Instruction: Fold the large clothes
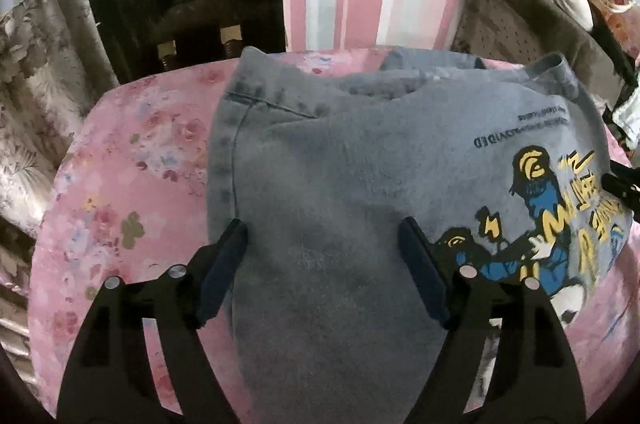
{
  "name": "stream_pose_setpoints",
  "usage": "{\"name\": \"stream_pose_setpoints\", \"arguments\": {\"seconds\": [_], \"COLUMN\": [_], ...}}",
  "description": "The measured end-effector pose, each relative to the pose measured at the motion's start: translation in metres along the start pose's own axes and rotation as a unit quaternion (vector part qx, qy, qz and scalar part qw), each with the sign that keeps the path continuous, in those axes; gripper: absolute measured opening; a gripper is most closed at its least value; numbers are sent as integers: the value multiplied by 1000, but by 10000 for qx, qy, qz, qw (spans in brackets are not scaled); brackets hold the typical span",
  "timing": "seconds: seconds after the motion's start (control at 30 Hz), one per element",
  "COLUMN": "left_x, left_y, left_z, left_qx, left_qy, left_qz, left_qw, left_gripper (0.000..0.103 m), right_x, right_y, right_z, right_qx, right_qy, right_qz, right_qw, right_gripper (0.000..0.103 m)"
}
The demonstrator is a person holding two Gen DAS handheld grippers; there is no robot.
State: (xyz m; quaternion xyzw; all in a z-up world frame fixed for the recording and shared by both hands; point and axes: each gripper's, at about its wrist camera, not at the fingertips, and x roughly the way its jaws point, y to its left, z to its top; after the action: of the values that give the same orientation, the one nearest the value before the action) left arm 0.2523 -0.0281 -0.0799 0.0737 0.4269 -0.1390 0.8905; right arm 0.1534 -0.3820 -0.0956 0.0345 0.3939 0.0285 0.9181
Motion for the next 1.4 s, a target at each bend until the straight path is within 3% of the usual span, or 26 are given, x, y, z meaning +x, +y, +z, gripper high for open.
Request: {"name": "stream_pose_setpoints", "arguments": {"seconds": [0.07,0.23,0.3,0.47,0.7,0.87,0.9,0.93,0.97,1.07,1.17,1.27,1.33,1.4], "left_x": [3,-4,-13,-18,20,54,59,66,74,76,47,15,18,49], "left_y": [-4,12,17,30,44,33,31,29,28,30,43,64,68,62], "left_z": [-2,6,14,54,98,101,99,97,97,97,99,101,105,111], "left_qx": [130,-147,-139,-116,-17,387,435,488,508,496,123,-378,-404,-318], "left_qy": [-40,32,-99,-344,-181,203,268,347,453,311,-319,-958,-961,-501], "left_qz": [251,52,70,178,20,-17,2,12,-146,-161,-382,-702,-756,-597], "left_qw": [9996,9999,9998,9992,9998,9990,9987,9982,9976,9982,9987,9922,9917,9965], "left_gripper": [90,89,90,95,94,86,81,61,50,29,26,25,26,27], "right_x": [4,-9,-24,-27,17,58,63,70,74,66,32,1,7,41], "right_y": [-12,-13,-16,-19,-6,2,2,1,-1,-8,-33,-64,-74,-77], "right_z": [-3,7,21,69,114,128,128,128,129,131,137,143,147,150], "right_qx": [276,348,404,123,-639,-1150,-1230,-1290,-1264,-1123,-346,517,707,746], "right_qy": [-10,18,-234,-576,-326,99,152,229,274,105,-631,-1236,-1192,-656], "right_qz": [267,495,648,314,-150,-448,-565,-659,-608,-370,197,1079,1174,891], "right_qw": [9993,9982,9968,9978,9973,9923,9907,9892,9897,9929,9972,9851,9834,9911], "right_gripper": [53,54,54,54,54,50,30,17,16,11,10,8,8,8]}}
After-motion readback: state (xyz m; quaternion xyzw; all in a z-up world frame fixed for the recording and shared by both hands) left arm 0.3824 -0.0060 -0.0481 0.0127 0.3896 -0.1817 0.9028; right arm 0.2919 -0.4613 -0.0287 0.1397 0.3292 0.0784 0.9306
